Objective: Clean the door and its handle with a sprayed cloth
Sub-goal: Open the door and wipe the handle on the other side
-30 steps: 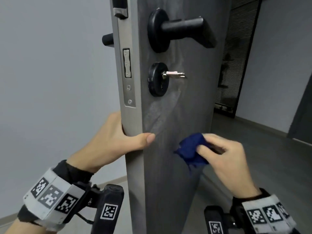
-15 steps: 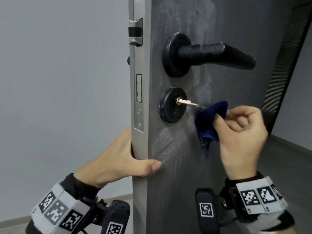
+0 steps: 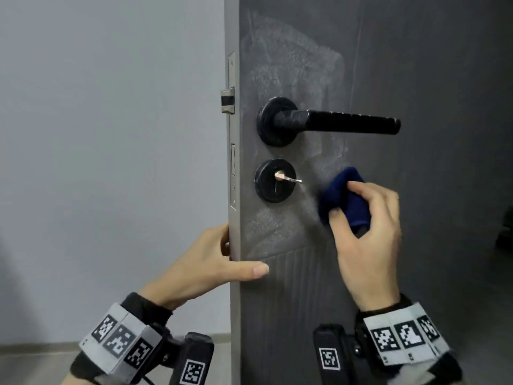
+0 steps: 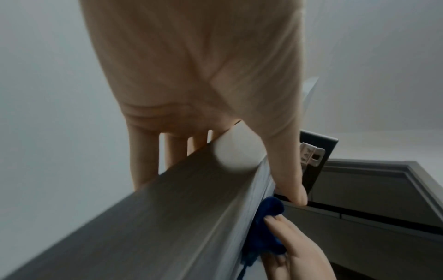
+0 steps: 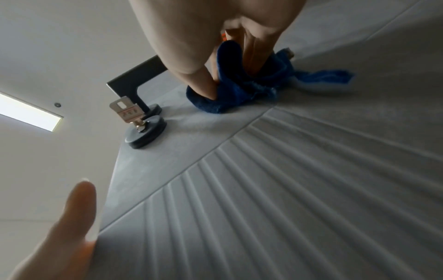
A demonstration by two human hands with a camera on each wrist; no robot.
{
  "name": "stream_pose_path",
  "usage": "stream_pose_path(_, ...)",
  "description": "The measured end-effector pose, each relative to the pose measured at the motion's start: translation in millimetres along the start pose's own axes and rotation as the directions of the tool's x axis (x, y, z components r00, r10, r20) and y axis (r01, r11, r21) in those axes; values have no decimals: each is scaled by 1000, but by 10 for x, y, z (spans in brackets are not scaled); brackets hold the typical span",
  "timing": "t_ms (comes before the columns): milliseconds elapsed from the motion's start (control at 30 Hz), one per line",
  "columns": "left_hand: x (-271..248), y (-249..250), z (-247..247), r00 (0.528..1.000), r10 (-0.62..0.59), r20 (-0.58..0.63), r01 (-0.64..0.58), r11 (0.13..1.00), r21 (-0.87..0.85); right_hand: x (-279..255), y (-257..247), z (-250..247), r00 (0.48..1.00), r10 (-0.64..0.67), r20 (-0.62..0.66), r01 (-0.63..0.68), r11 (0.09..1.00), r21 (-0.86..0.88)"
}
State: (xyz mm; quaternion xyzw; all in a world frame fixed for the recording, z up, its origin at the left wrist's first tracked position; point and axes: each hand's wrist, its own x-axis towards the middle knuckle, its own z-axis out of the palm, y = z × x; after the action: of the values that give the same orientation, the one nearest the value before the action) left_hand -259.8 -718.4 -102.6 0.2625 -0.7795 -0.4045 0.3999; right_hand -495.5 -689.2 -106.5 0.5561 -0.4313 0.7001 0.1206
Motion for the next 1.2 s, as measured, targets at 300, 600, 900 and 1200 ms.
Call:
stream_pose_path(300,-49,-250,-145,995,-89,-46,94,989,115,-373,-129,500,977,-185,104,183,983,27)
stream_pose_path(600,-19,-245,-186,995,-46,-91,58,989,133,-430,-226,556,865,-410,288,423,906,20)
stream_pose_path(900,-20,-286,-135,995,-77,-60,79,996,31,-205,-13,380,980,-178,91,172,982,71)
stream_pose_path(1200,-9,-288,-159,991,-65,-117,75,994,83,-331,-340,716,923,-359,137,355,933,52)
